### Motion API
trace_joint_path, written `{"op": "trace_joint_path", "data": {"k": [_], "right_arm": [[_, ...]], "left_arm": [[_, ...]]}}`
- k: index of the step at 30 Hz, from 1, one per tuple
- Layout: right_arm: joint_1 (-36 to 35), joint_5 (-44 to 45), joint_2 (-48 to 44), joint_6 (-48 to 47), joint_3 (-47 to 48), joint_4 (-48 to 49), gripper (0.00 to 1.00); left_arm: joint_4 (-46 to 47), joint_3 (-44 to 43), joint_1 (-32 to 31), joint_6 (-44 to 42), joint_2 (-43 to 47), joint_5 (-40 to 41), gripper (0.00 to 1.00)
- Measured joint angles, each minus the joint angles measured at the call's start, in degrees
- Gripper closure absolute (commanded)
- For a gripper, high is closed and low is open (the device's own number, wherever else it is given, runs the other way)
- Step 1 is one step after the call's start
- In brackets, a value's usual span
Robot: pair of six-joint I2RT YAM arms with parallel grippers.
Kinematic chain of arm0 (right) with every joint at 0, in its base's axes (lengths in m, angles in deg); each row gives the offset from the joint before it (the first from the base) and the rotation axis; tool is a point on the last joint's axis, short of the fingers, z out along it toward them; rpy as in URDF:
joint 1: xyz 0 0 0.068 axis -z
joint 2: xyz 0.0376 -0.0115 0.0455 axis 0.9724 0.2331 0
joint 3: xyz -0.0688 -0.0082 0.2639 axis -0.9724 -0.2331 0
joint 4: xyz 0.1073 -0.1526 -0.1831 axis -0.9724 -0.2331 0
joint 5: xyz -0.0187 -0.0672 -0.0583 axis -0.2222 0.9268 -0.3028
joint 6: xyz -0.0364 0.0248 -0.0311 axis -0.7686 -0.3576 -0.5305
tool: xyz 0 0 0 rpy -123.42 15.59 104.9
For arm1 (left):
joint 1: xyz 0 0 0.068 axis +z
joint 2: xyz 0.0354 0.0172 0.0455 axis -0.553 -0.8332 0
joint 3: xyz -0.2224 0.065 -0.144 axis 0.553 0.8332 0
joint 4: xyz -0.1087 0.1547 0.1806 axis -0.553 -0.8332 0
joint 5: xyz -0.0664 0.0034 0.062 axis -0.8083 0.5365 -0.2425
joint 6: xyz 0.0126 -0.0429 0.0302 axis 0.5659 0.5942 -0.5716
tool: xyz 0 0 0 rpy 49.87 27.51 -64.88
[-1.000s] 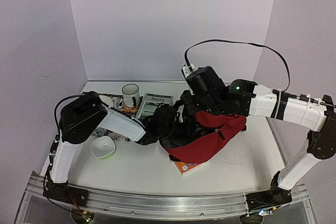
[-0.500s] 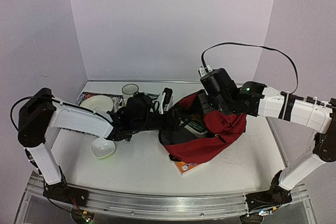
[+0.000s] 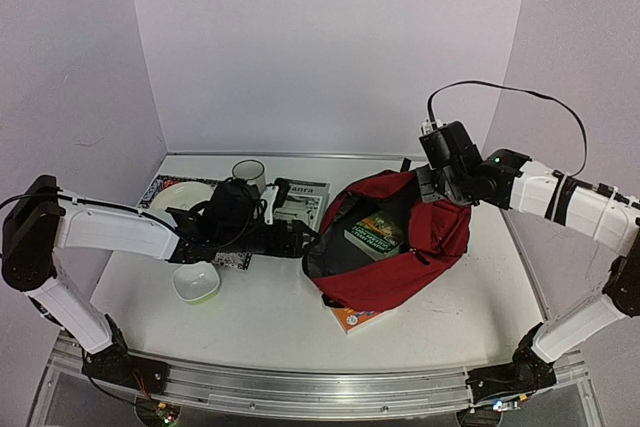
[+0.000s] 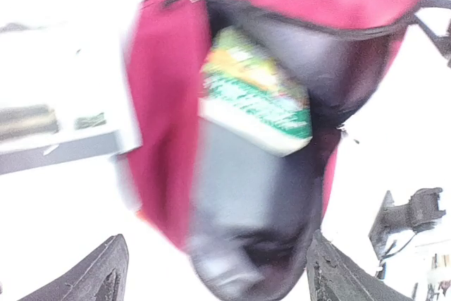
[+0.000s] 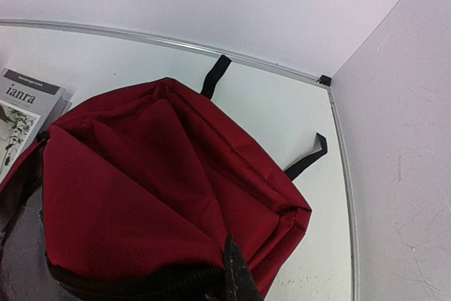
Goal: Pack the student bag
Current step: Place the book in the largest pocket of the bag, then place the largest pocket of the student bag.
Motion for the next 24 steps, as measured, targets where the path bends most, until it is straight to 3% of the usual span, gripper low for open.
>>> {"op": "trace_joint_path", "data": {"k": [8,13,24], "right_arm": [[6.9,-1.6,0.9,-2.4,5.1,-2.5,0.93],[8.3,-5.6,1.5,-3.2,7.9,-3.8,0.78],[5.9,-27.4,2.0,0.9,7.4,-9.4,0.36]], "left_arm": [[-3.5,2.8,4.1,0.5,0.6,-1.9,0.17],[-3.5,2.9,4.1,0.7,0.3,-3.8,0.18],[-4.3,1.4,4.1,0.8,-5.8,-7.5,0.3]]}}
